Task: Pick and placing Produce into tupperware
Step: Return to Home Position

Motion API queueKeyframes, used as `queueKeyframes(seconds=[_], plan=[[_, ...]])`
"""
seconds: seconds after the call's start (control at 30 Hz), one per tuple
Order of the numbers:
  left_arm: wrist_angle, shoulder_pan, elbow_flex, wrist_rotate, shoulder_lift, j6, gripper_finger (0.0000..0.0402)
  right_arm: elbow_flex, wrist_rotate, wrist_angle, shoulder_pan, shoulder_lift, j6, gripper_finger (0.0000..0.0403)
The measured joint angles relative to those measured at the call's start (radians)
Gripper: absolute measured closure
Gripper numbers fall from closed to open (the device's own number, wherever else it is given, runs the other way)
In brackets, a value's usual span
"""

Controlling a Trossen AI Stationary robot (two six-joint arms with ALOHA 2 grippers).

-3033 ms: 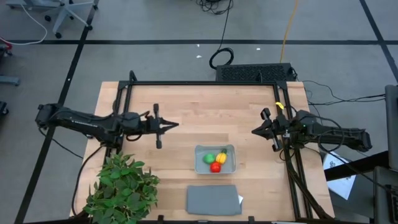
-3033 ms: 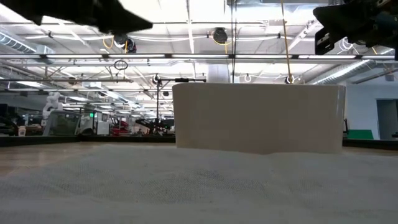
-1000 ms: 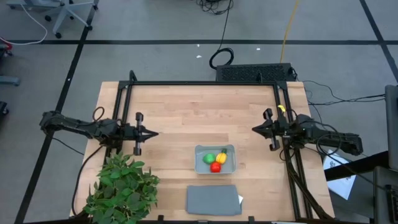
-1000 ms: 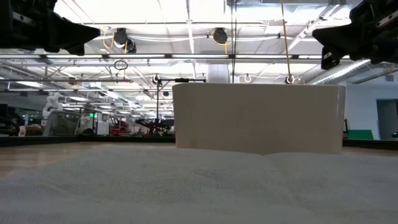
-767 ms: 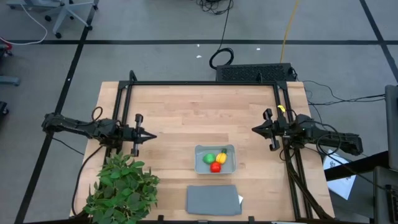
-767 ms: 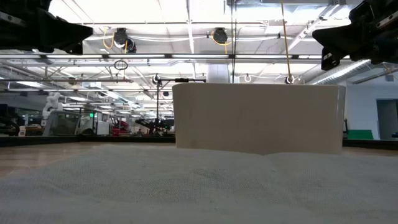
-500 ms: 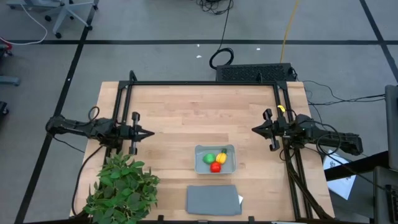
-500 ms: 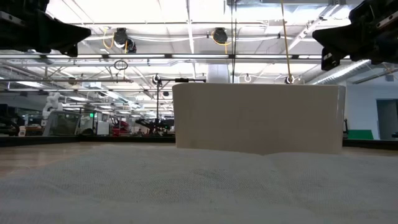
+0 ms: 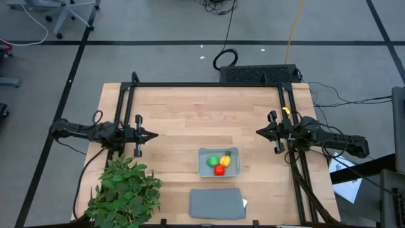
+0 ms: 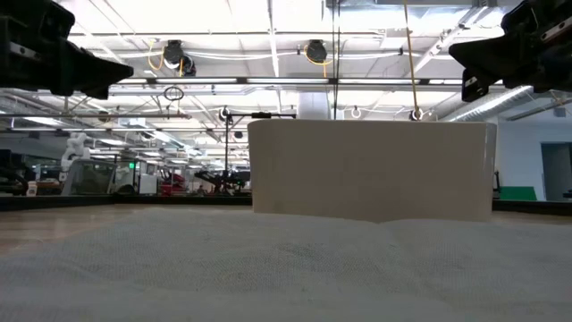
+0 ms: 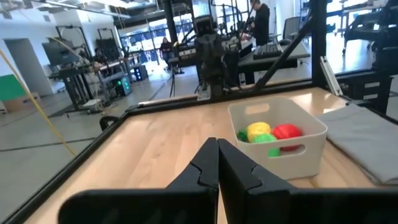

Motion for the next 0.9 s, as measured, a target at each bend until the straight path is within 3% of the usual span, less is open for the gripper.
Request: queueKeyframes(seconds=[0.4, 0.9], plan=[[0.012, 0.001, -0.007, 0.0, 0.001, -0.053, 0.04, 0.0, 0.0, -0.03, 0.0, 0.001, 0.001, 0.0403], [0.01, 0.001, -0.007, -0.001, 0.001, -0.006, 0.0386, -0.001, 0.0, -0.013, 0.0, 0.001, 0.002, 0.0403]])
